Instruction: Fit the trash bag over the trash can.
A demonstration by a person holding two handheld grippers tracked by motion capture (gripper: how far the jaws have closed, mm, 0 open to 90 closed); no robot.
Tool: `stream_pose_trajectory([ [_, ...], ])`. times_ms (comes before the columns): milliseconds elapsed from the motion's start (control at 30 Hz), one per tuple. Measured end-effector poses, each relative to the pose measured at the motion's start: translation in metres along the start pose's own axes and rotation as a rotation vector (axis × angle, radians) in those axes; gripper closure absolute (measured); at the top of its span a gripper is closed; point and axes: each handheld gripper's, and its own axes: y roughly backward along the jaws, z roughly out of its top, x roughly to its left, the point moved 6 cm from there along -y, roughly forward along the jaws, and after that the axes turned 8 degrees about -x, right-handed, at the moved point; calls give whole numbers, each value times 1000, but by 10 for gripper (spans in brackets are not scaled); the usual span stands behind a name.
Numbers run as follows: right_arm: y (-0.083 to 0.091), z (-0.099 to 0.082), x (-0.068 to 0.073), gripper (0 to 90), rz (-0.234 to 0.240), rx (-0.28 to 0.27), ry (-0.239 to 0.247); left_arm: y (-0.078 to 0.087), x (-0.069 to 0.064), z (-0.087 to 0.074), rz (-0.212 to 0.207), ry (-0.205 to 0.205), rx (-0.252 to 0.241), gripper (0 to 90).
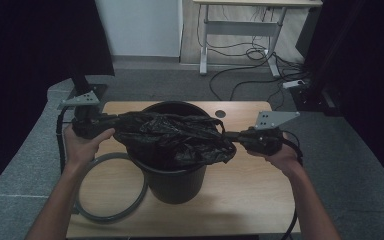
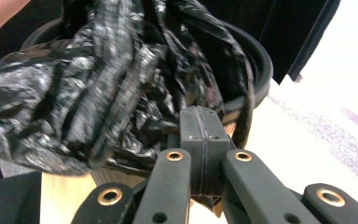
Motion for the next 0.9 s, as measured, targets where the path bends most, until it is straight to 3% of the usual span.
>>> stream_pose_trajectory([
  [33, 1, -1, -2, 885, -4, -8, -12, 0, -1, -1, -3, -7, 0, 900],
  [100, 5, 1, -5, 725, -21, -30, -40, -1, -3, -2, -4, -18, 5, 900],
  [267, 21, 15, -6, 579, -49, -87, -89, -7, -7, -4, 29, -62, 34, 900],
  [400, 33, 27, 5, 498, 3, -125, -133, -9, -8, -5, 30, -62, 35, 900],
  [567, 27, 27, 30, 425, 68, -73, -126, -10, -7, -8, 41, -53, 40, 900],
  [667, 20, 23, 42, 552, 88, -52, -102, -9, -5, -11, 41, -43, 38, 900],
  [767, 13, 21, 52, 788, 82, -51, -65, -7, -4, -13, 37, -34, 33, 900],
  [900, 6, 36, 75, 877, 169, -132, -45, -7, -3, -13, 32, -25, 26, 900],
])
